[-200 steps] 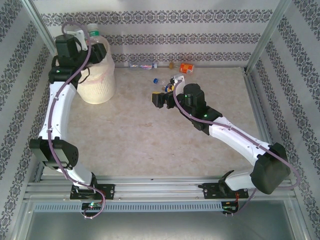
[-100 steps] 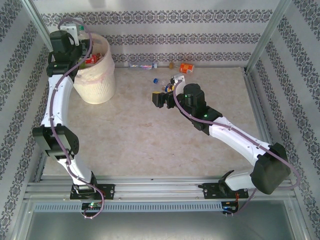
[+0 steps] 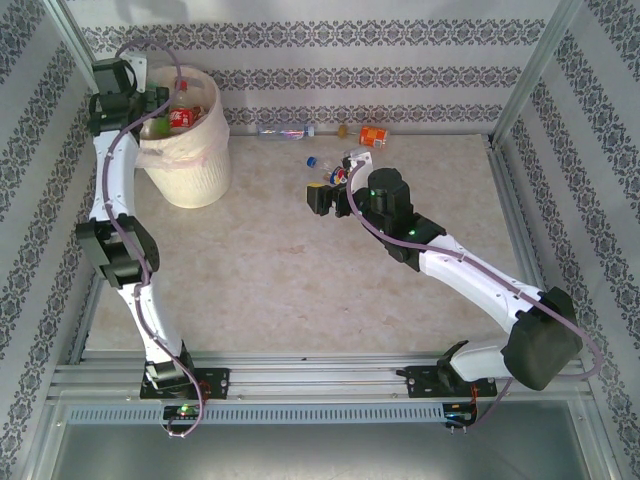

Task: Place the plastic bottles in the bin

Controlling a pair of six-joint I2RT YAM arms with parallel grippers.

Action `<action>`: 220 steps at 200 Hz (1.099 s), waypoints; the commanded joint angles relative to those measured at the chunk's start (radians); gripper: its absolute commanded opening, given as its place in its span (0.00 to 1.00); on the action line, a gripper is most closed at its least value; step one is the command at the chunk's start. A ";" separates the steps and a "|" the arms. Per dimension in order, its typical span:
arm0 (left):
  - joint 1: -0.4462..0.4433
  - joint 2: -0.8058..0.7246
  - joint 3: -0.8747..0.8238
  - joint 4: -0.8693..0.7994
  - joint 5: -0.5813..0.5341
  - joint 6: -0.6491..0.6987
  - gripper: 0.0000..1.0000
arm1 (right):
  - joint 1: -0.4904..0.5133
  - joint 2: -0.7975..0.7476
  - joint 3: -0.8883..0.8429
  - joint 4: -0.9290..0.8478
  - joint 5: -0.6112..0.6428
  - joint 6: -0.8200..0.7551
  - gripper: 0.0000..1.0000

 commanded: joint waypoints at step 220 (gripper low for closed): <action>-0.251 -0.329 -0.270 0.025 0.191 -0.538 1.00 | -0.205 -0.037 -0.057 -0.116 0.006 0.001 0.98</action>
